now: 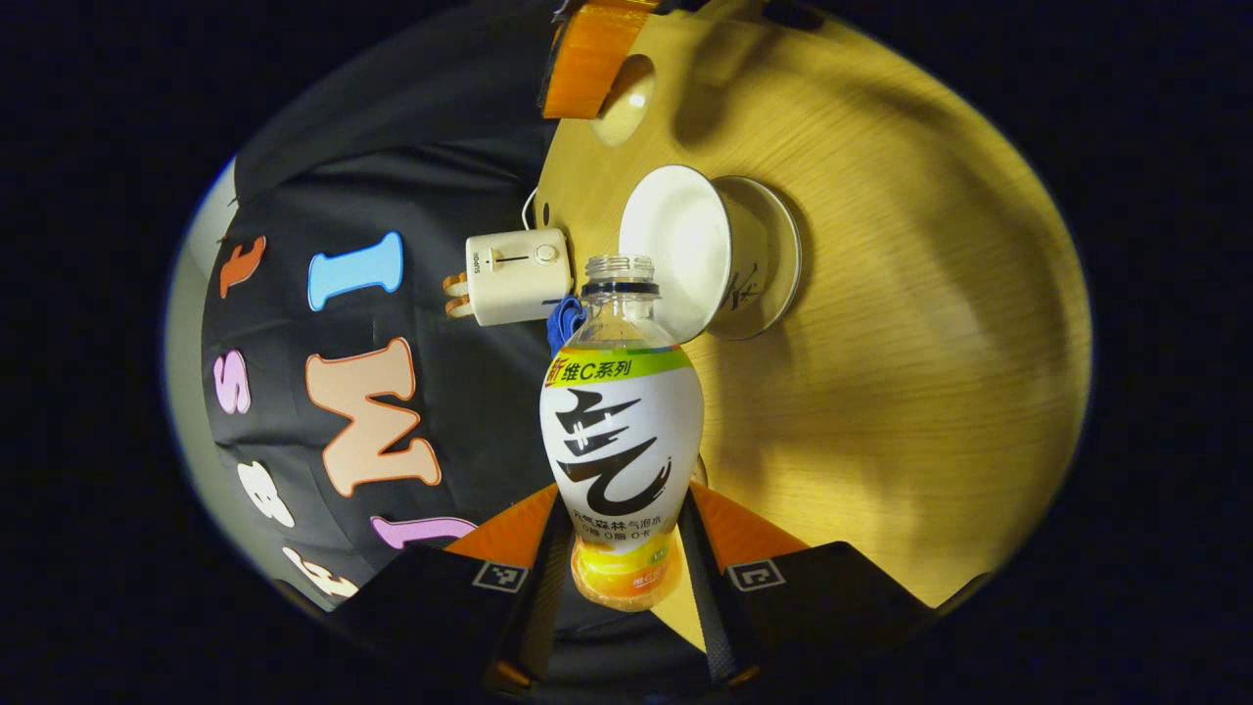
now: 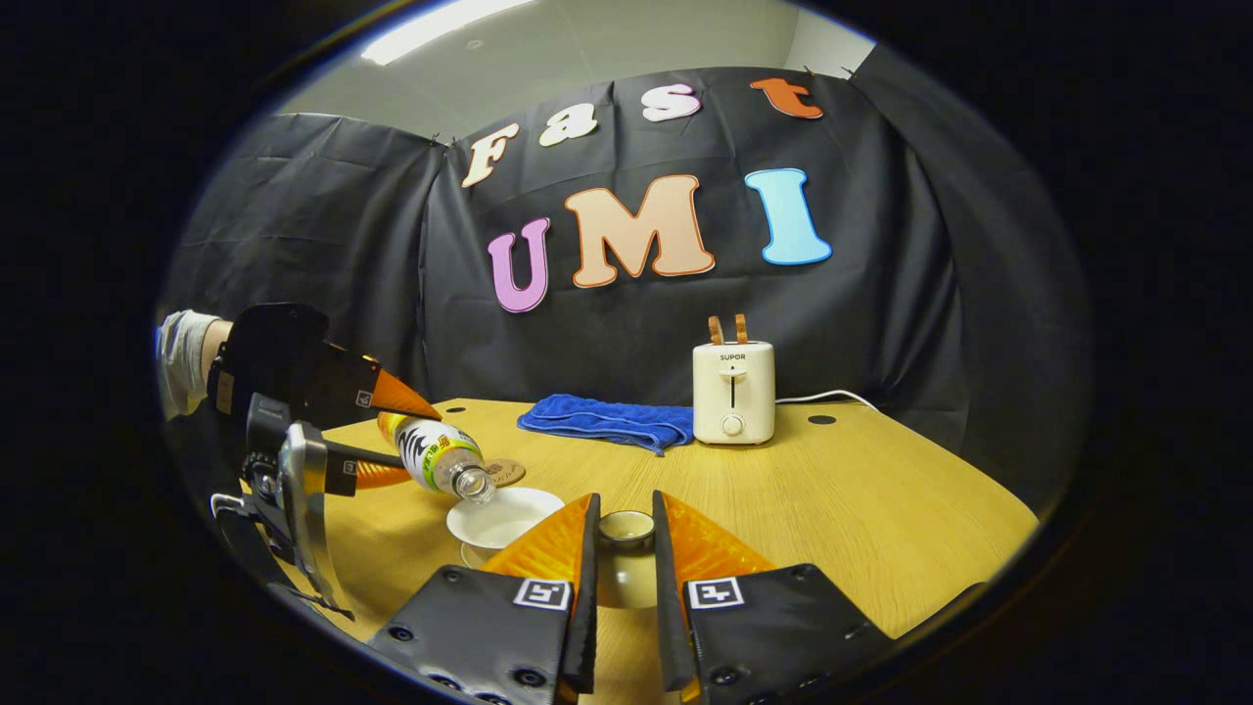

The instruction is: Open the teacup lid with one hand, grasp the water bottle and pour water into the teacup with the other hand; after pouring, place the water bottle on the coaster and then close the teacup lid.

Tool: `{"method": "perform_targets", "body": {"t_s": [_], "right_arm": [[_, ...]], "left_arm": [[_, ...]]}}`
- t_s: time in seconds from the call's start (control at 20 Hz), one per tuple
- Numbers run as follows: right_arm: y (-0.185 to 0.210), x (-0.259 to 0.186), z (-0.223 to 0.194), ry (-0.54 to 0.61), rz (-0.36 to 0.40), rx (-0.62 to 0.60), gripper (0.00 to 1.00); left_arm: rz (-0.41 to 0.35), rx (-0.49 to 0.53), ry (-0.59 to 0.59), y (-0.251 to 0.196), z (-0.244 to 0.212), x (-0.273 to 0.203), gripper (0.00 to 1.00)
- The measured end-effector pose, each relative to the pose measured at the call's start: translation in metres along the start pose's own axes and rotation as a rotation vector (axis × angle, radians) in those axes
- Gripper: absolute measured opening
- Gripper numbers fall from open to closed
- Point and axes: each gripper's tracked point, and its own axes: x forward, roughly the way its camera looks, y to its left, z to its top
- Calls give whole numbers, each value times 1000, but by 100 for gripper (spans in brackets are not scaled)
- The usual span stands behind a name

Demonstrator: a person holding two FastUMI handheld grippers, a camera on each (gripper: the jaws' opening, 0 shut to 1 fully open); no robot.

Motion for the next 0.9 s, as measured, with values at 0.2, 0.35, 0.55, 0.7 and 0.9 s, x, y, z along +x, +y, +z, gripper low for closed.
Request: {"method": "perform_targets", "body": {"t_s": [0.2, 0.35, 0.55, 0.7, 0.9], "right_arm": [[7, 2, 8, -12, 14, -11, 29], [13, 2, 10, -15, 21, -25, 29], [19, 2, 13, -21, 26, -24, 29], [25, 2, 14, -20, 35, -31, 29], [38, 3, 19, -31, 55, -47, 29]], "left_arm": [[-13, -130, -42, -9, 5, -4, 58], [-15, -243, -69, -12, 7, -3, 58], [-7, -466, -114, -21, 5, 1, 59], [0, -633, -143, -25, -1, -5, 58], [28, -829, -205, -21, -2, -12, 58]]}}
